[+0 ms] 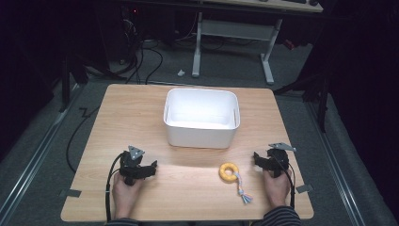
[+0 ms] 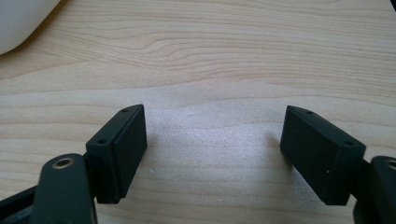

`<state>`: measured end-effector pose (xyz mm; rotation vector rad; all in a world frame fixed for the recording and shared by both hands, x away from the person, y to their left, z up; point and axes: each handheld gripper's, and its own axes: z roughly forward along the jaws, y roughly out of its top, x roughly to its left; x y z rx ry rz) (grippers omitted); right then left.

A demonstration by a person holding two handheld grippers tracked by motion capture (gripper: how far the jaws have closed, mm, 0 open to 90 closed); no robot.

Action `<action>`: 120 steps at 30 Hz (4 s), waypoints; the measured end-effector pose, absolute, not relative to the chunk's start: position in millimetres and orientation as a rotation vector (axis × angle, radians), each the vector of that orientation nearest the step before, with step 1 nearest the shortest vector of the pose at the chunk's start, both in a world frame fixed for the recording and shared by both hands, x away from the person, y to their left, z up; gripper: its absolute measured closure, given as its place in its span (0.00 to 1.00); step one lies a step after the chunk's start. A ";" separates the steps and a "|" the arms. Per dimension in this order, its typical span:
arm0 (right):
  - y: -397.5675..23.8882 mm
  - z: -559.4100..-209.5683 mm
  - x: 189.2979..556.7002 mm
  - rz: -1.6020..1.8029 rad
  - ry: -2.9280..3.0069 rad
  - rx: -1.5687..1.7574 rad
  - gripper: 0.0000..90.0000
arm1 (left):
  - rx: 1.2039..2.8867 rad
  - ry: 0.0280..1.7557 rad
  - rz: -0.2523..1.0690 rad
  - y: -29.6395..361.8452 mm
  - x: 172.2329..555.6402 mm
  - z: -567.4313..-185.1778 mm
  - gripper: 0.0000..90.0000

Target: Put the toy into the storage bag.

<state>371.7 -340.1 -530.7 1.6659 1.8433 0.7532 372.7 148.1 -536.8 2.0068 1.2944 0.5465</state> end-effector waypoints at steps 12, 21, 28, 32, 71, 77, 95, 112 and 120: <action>-339.2 -530.8 371.2 0.762 1.850 1.659 0.26 | 2.008 1.294 0.546 148.0 372.6 -536.7 0.19; -338.3 -530.8 371.3 0.767 1.858 1.657 0.26 | 2.008 1.294 0.546 148.0 372.6 -536.7 0.19; -337.3 -530.7 372.4 0.769 1.894 1.633 0.22 | 2.008 1.293 0.546 148.0 372.7 -536.7 0.19; -337.3 -530.8 372.6 0.769 1.897 1.630 0.22 | 2.009 1.293 0.546 148.0 372.7 -536.7 0.19; -340.5 -511.1 355.6 0.860 1.981 1.617 0.47 | 2.009 1.293 0.546 147.9 372.7 -536.7 0.19; -338.0 -507.0 350.8 0.861 2.009 1.581 0.53 | 2.010 1.293 0.546 148.0 372.7 -536.6 0.19; -324.7 -494.5 341.4 0.908 2.105 1.471 0.55 | 2.010 1.292 0.547 148.0 372.7 -536.7 0.19; -299.7 -485.9 338.1 0.948 2.205 1.365 0.53 | 2.010 1.292 0.546 148.0 372.7 -536.7 0.19; -287.0 -486.5 339.6 0.957 2.288 1.334 0.57 | 2.010 1.292 0.546 148.0 372.7 -536.6 0.19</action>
